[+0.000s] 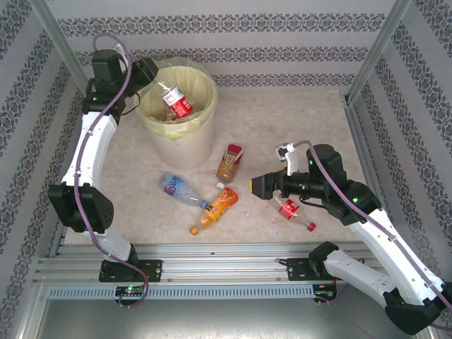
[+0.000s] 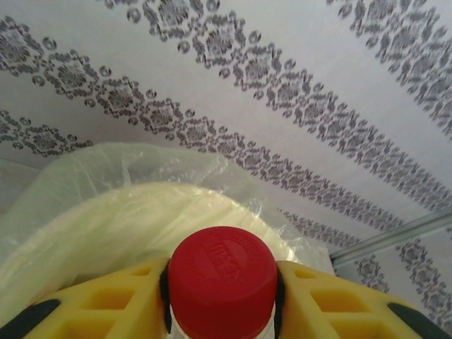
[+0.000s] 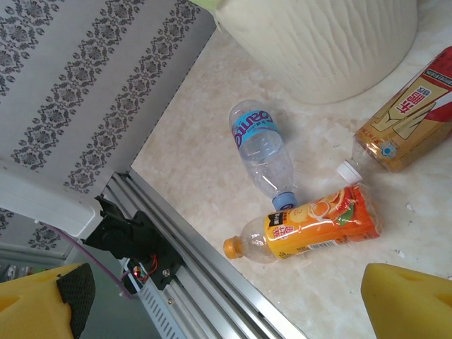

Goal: Put the plastic bottles in the bin

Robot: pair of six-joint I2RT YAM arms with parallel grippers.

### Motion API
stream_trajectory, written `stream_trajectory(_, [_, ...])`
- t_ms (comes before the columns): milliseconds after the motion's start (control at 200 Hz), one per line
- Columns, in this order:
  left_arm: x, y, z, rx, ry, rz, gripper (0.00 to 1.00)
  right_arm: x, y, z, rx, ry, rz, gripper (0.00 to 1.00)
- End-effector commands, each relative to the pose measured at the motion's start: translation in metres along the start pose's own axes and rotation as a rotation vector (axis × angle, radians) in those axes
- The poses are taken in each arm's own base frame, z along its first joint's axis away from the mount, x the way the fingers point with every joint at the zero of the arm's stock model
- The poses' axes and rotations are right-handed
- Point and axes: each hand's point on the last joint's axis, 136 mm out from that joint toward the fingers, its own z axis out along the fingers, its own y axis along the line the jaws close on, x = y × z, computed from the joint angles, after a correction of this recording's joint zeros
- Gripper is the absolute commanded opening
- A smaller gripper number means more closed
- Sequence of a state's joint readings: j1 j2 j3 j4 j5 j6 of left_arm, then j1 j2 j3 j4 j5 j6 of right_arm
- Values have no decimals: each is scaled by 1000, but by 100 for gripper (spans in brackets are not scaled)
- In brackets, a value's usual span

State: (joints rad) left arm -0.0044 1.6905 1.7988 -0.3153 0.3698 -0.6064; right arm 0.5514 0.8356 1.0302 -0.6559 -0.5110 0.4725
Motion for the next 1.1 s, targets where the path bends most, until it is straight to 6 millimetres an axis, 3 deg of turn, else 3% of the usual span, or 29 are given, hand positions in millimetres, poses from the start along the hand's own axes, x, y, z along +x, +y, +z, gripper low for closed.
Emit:
stream_trajectory(0, [27, -1, 12, 6, 85, 23, 44, -2, -7, 0, 29, -8, -1, 97])
stream_trajectory(240, [48, 4, 22, -27, 170, 33, 59, -1, -13, -2, 48, -9, 11, 97])
stream_trajectory(380, [32, 5, 5, -99, 136, 89, 72, -1, -17, -2, 64, -9, 19, 97])
stream_trajectory(580, [14, 4, -28, -199, 107, 165, 100, -1, -18, 0, 62, -10, 23, 97])
stream_trajectory(719, [13, -7, -47, -177, 116, 195, 100, -1, -20, 2, 62, -9, 32, 96])
stream_trajectory(819, [23, -12, -60, -152, 165, 213, 100, 1, -22, 2, 69, -9, 36, 96])
stream_trajectory(1094, [79, -13, -122, -112, 303, 230, 100, 2, -34, 6, 114, -13, 64, 97])
